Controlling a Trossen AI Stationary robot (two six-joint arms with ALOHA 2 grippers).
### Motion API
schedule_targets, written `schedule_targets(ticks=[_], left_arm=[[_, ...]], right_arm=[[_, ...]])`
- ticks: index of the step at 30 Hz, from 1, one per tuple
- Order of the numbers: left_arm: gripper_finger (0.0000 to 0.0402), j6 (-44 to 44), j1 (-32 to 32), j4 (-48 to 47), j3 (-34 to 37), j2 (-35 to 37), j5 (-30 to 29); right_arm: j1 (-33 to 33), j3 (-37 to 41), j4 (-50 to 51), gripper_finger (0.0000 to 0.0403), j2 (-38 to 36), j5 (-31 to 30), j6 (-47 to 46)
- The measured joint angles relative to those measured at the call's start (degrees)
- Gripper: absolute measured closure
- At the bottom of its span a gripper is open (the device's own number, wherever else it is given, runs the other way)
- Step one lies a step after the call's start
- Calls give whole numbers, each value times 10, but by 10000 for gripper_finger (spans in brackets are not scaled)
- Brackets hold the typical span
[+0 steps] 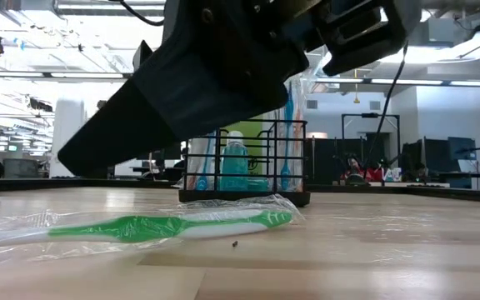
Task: Pick & Place toothbrushing station
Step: Put the green toothbrush into the wire organizer
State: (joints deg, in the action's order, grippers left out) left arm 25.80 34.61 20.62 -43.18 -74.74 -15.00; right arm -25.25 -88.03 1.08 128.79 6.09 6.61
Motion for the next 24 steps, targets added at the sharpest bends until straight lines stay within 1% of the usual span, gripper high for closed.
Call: schedule_targets(ticks=[14, 17, 21, 24], left_arm=[[341, 0, 0, 0, 0, 0, 0], [341, 0, 0, 0, 0, 0, 0], [341, 0, 0, 0, 0, 0, 0], [341, 0, 0, 0, 0, 0, 0]], right_arm=[[6, 0, 19, 264, 0, 3, -2], [6, 0, 25, 263, 0, 15, -5], [7, 2, 36, 263, 17, 14, -6], [9, -2, 20, 266, 23, 15, -6]])
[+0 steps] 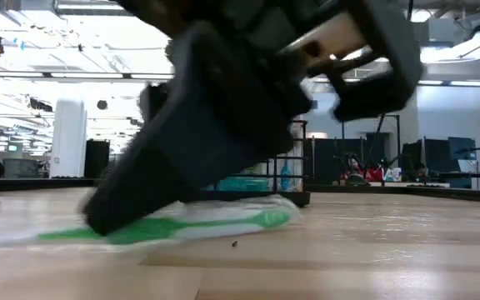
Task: Pick & Place toothbrushing station
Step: Put the green toothbrush into the wire organizer
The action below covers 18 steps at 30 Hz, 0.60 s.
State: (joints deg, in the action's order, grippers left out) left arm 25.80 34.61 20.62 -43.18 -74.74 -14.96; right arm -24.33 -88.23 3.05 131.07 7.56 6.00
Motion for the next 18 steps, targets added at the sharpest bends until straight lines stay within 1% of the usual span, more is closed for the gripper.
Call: schedule_targets(ticks=[6, 9, 13, 18], left_arm=[[341, 0, 0, 0, 0, 0, 1], [341, 0, 0, 0, 0, 0, 1], [341, 0, 0, 0, 0, 0, 0], [341, 0, 0, 0, 0, 0, 0]], right_arm=[[2, 2, 5, 267, 4, 0, 0], [4, 2, 6, 278, 4, -2, 0], [5, 2, 11, 313, 4, -2, 0], [5, 2, 14, 377, 1, -2, 0]])
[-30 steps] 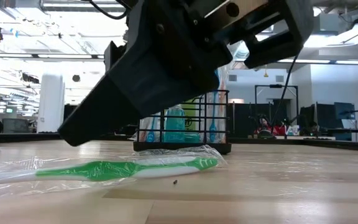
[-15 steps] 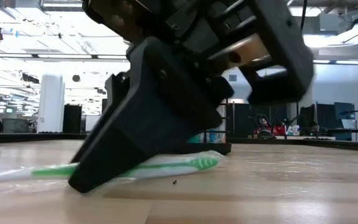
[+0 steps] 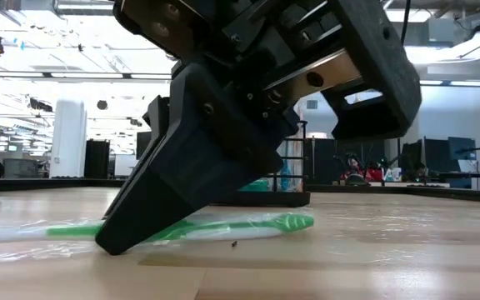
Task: Pick & Place toothbrushing station
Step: Put the green toothbrush into the wire organizer
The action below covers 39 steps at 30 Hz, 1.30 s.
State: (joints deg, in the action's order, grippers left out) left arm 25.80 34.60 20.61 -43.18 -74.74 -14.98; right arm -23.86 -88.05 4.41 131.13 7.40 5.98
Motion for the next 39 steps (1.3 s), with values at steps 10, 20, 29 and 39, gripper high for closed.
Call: schedule_targets(ticks=[10, 20, 29, 39], left_arm=[[341, 0, 0, 0, 0, 0, 0], [341, 0, 11, 0, 0, 0, 0], [341, -2, 23, 0, 0, 0, -27], [341, -4, 23, 0, 0, 0, -31]], right_arm=[[-4, -20, 0, 393, -1, 2, 0], [-16, -36, -33, 396, -3, 56, 5], [-34, -35, -38, 396, -43, 63, 22], [-51, -30, -53, 396, -66, 65, 37]])
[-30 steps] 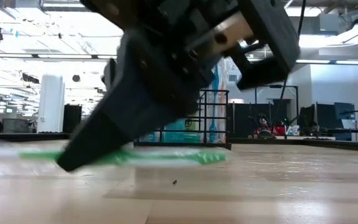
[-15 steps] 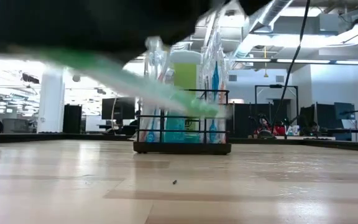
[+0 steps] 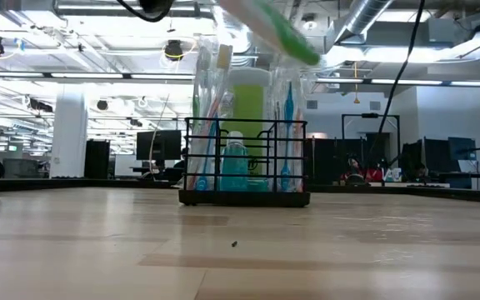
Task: Pick & Place toothbrushing station
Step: Put the green toothbrush into the wire organizer
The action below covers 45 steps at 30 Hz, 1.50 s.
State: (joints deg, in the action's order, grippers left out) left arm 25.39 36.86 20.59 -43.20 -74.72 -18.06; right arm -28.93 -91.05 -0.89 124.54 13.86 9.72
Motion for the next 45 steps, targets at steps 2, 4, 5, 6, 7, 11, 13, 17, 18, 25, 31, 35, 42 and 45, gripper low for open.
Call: schedule_targets(ticks=[2, 4, 5, 6, 7, 11, 13, 17, 18, 25, 31, 35, 42, 45], left_arm=[[341, 0, 0, 0, 0, 0, 0], [341, 0, 0, 0, 0, 0, 0], [341, 0, 0, 0, 0, 0, 0], [341, -1, 0, 0, 0, 0, -2], [341, 0, 0, 0, 0, 0, -2], [341, -1, 0, 2, 0, 0, -3], [341, -1, 0, 3, 0, 0, -12], [341, -7, 0, 4, 0, 0, -21], [341, -10, 0, 4, 0, 0, -21], [341, -11, 0, 5, 0, 0, -33], [341, -12, 0, 5, 0, 0, -35], [341, -12, 0, 5, 0, 0, -35], [341, -15, 0, 5, 0, 0, -35], [341, -16, 0, 5, 0, 0, -36]], right_arm=[[-2, 12, -13, 396, -11, -1, 3], [-3, 37, -21, 396, -34, -3, 4], [-3, 50, -31, 396, -46, -7, 3], [-3, 66, -48, 396, -59, -16, 1], [-4, 89, -67, 396, -75, -26, -1], [-3, 173, -156, 396, -135, -45, -7], [-4, 212, -192, 396, -168, -80, -7], [-4, 286, -266, 396, -219, -158, -3], [-4, 303, -292, 396, -230, -169, -2], [-4, 405, -429, 396, -285, -264, 11], [-1, 443, -509, 396, -302, -324, 29], [2, 458, -569, 395, -301, -348, 49], [13, 513, -691, 396, -296, -358, 58], [11, 537, -749, 396, -296, -382, 80]])
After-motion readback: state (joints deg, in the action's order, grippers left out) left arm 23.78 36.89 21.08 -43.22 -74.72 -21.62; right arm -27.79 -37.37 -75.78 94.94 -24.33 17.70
